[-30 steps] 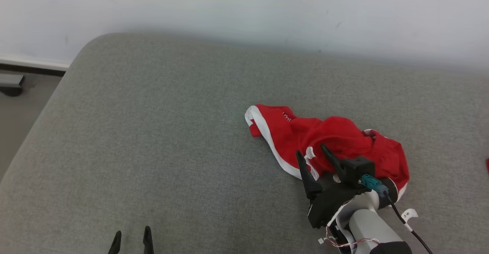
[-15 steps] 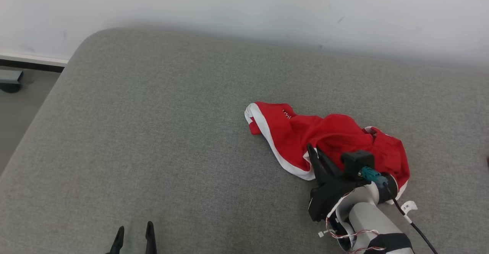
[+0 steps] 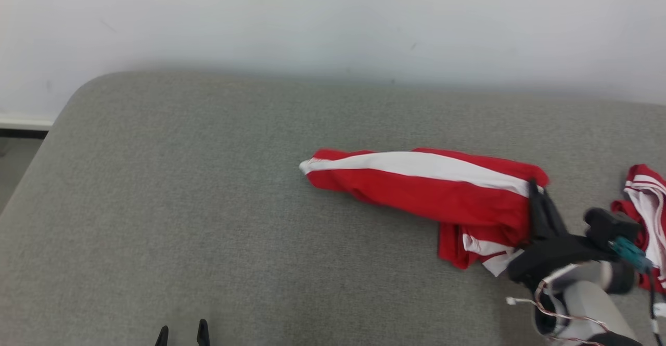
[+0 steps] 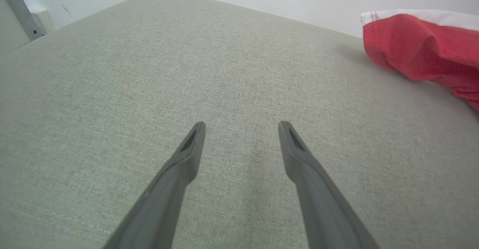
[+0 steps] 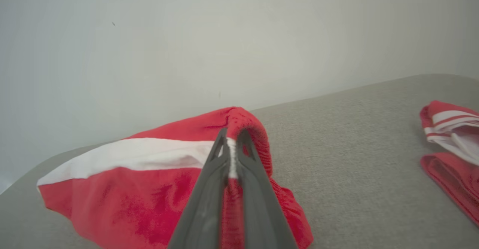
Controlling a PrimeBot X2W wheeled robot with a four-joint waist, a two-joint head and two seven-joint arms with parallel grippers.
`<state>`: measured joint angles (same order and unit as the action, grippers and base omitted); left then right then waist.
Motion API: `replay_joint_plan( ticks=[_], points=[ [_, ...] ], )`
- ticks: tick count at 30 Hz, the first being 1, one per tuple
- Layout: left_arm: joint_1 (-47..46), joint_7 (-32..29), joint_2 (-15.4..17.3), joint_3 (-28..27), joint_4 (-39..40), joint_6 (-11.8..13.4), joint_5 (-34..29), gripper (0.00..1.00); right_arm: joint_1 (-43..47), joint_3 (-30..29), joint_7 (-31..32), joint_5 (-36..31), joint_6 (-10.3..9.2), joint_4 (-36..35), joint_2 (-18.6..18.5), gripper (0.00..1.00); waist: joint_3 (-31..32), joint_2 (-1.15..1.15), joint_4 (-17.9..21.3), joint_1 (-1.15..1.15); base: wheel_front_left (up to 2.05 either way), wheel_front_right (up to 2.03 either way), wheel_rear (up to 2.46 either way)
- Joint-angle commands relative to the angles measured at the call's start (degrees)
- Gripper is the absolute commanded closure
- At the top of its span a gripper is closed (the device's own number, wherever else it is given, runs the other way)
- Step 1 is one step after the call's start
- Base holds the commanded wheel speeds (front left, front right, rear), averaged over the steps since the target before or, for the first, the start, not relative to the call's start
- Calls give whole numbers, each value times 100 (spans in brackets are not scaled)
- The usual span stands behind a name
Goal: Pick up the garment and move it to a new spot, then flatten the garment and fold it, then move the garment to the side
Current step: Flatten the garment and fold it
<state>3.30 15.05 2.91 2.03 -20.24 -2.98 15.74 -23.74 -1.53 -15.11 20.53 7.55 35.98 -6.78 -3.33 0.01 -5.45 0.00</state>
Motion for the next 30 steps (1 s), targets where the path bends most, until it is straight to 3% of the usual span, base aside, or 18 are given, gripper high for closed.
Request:
replay_joint_plan(
  ticks=[1, 4, 5, 6, 7, 14, 21, 30],
  points=[
    [25, 17, -3, 16, -29, -16, -15, 0, 147, -125, 0, -122, -16, 24, -72, 100, 153, -1, 187, 0, 0, 0, 0],
    [25, 17, 1, 34, -47, -28, -21, 0, 310, -458, 0, -313, -16, 230, -202, 100, 204, -1, 274, 0, 0, 0, 0],
    [37, 17, -1, 45, -55, -33, -26, 0, 332, -512, -1, -429, -16, 316, -244, 65, 215, -1, 293, 0, 0, 0, 0],
    [46, 17, -3, 47, -61, -42, -34, 0, 349, -582, -2, -484, -16, 413, -243, 51, 218, -1, 315, 0, 0, 0, 0],
    [47, 17, -1, 43, -68, -50, -41, 0, 367, -650, -2, -566, -16, 545, -241, 0, 221, -1, 327, 0, 0, 0, 0],
    [88, 17, -1, 24, -129, -91, -114, 0, 437, -1081, -2, -1089, -16, 745, -143, 0, 278, -1, 340, 0, 0, 0, 0],
    [84, 17, -1, 6, -62, -50, -104, 0, 868, -1366, -2, -1409, -16, -322, 163, 0, 279, -1, 461, 0, 0, 0, 0],
    [4, 17, -2, -151, 74, 9, -243, 0, 1520, -842, -1, -1601, -16, -1634, 367, 0, 346, -1, 626, 0, 0, 0, 0]
  ],
)
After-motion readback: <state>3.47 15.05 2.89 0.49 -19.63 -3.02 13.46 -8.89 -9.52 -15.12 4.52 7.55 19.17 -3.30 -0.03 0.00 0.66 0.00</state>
